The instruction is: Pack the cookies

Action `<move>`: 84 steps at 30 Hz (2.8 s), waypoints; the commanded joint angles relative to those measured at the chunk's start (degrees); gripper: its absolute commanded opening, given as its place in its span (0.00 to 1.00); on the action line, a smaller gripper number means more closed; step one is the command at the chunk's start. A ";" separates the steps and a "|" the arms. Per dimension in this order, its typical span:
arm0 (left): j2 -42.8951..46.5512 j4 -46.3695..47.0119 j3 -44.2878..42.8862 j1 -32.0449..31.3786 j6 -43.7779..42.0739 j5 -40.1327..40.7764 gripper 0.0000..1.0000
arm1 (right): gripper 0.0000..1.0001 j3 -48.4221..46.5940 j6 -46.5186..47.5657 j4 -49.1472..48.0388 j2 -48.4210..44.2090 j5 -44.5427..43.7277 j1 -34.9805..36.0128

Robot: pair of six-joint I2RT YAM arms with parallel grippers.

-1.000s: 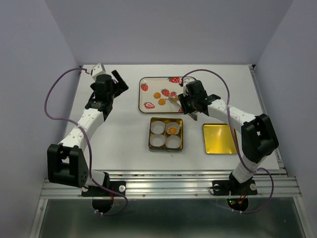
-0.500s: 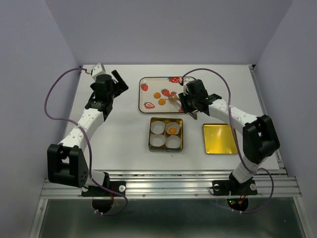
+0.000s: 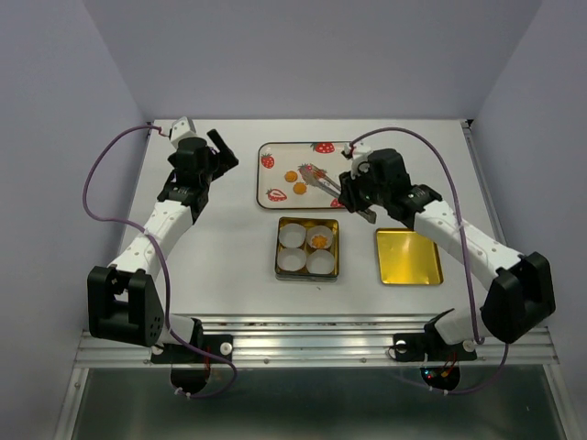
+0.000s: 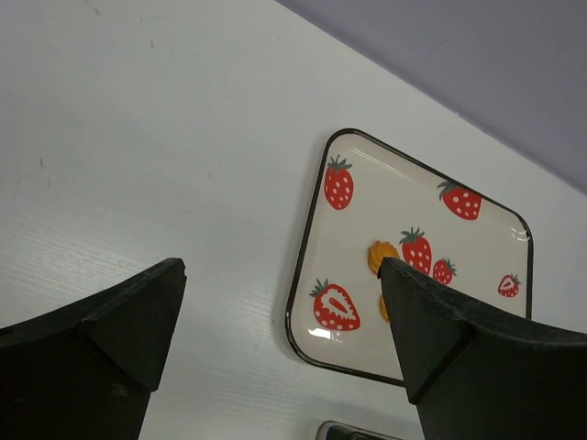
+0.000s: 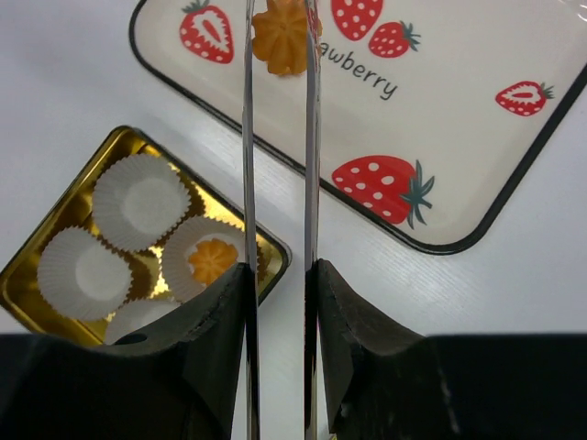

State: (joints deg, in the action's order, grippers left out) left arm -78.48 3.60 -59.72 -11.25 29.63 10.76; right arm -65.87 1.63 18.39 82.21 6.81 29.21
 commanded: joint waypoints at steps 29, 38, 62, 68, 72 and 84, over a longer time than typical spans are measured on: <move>0.43 2.65 -0.04 -1.06 -0.36 -1.54 0.99 | 0.27 3.55 9.80 10.61 -2.15 11.12 9.37; 0.69 2.64 0.31 -1.15 -0.54 -1.36 0.99 | 0.32 2.59 9.71 10.44 0.57 10.24 9.89; 0.52 2.91 -0.22 -1.15 -1.06 -1.45 0.99 | 0.48 3.55 8.74 8.24 -3.55 8.22 9.90; 0.78 3.08 -0.13 -1.15 -0.98 -1.80 0.99 | 0.48 3.90 8.48 7.54 -6.27 8.48 9.90; 1.13 3.26 0.13 -1.15 -1.06 -1.80 0.99 | 0.48 4.25 8.13 6.92 -7.94 8.48 9.90; 2.98 3.00 0.75 -1.15 -0.80 -0.40 0.99 | 0.44 1.62 3.03 -2.57 -8.58 -6.54 9.90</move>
State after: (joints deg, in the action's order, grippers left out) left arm -78.46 4.16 -59.59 -12.03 29.80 9.28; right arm -60.34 6.76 22.37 71.64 7.05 38.72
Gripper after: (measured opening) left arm 0.986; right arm 0.445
